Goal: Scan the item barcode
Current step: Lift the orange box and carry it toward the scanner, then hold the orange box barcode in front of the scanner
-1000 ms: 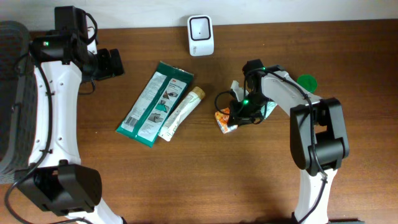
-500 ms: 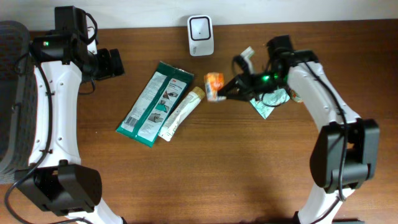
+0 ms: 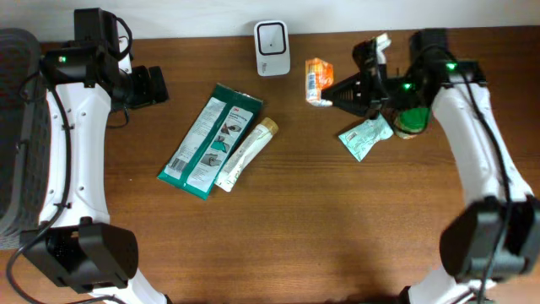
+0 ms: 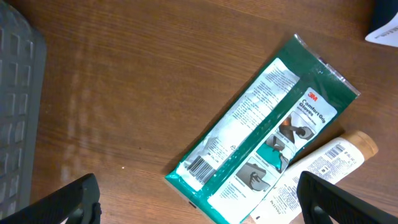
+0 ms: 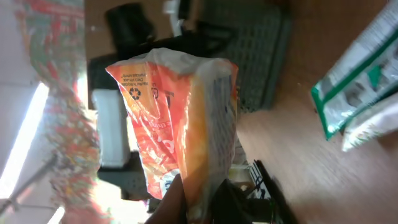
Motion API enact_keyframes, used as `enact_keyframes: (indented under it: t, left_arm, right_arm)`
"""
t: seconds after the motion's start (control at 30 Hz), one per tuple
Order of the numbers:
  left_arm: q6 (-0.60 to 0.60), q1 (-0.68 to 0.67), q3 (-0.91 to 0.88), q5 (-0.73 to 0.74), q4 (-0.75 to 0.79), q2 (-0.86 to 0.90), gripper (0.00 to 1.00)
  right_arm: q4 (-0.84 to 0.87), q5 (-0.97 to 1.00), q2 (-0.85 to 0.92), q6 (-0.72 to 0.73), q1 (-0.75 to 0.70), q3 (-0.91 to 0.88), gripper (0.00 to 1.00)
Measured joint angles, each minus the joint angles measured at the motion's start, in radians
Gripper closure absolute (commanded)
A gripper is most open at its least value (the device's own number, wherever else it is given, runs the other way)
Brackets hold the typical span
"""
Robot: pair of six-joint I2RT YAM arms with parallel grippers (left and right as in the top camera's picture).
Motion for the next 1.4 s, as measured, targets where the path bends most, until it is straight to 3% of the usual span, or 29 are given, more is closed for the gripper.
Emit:
enact_keyframes:
  t: [0.17,0.37,0.43,0.57,0.63,0.67,0.87,0.97,1.07,1.4]
  left_arm:
    - [0.000,0.000,0.000,0.000,0.000,0.000,0.01]
    - [0.000,0.000,0.000,0.000,0.001,0.000,0.01]
    - [0.000,0.000,0.000,0.000,0.001,0.000,0.01]
    - [0.000,0.000,0.000,0.000,0.000,0.000,0.01]
    - [0.000,0.000,0.000,0.000,0.002,0.000,0.01]
    - [0.000,0.000,0.000,0.000,0.000,0.000,0.01]
    - [0.000,0.000,0.000,0.000,0.002,-0.001,0.01]
    - [0.000,0.000,0.000,0.000,0.001,-0.001,0.01]
    - [0.000,0.000,0.000,0.000,0.000,-0.001,0.01]
    - [0.000,0.000,0.000,0.000,0.000,-0.001,0.01]
  right_arm:
    - [0.013,0.013,-0.099,0.004,0.003,0.013,0.96]
    - [-0.013,0.631,-0.090,0.052,0.170,0.035,0.96]
    - [-0.100,0.865,-0.048,0.063,0.261,0.151,0.96]
    - [-0.208,1.266,0.160,0.035,0.334,0.624,0.96]
    - [-0.107,1.433,0.267,-0.037,0.358,0.749,0.96]
    - [0.027,1.538,0.327,-0.105,0.381,0.770,0.96]
    - [0.537,1.941,0.675,-0.523,0.480,0.779,0.96]
    - [0.665,2.043,0.779,-0.687,0.479,0.779,0.96]
    - [0.703,2.088,0.822,-0.760,0.479,0.779,0.96]
    - [0.702,2.108,0.829,-0.805,0.479,0.779,0.96]
